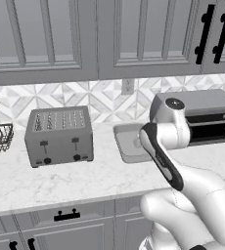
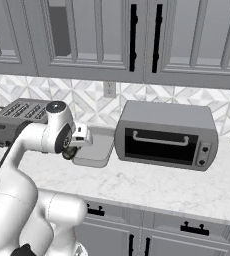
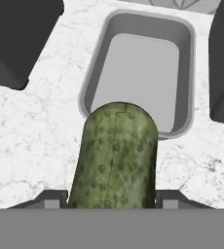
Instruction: Place one cucumber and one steak in each tupperware on the nearby counter, to pack two identical lunches.
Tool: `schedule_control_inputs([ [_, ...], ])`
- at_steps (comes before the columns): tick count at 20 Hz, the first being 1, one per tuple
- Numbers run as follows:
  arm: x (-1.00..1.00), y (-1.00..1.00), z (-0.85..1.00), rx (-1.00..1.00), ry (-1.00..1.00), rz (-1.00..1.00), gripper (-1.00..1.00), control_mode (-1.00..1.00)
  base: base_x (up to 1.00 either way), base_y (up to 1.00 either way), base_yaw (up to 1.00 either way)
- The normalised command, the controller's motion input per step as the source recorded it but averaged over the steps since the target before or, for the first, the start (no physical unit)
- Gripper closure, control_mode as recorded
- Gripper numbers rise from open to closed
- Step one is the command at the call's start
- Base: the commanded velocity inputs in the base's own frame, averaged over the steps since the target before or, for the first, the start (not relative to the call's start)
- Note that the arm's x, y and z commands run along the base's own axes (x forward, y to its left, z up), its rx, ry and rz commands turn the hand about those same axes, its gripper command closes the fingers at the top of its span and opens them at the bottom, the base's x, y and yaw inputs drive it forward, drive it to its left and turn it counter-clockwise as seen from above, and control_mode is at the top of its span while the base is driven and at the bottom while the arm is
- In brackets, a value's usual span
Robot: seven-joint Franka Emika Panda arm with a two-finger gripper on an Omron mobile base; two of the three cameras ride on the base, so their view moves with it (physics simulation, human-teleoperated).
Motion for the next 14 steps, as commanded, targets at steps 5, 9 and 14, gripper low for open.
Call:
schedule_control_inputs([
  [5,0.46,-0.04,-0.18,-0.03,0.1,-0.02,1.0,-1.0,0.0,0.0,0.0],
  [9,0.75,0.0,-0.22,-0.16,0.23,-0.17,1.0,-1.0,0.0,0.0,0.0],
  [14,0.42,-0.11,0.0,-0.04,0.08,-0.02,1.0,-1.0,0.0,0.0,0.0],
])
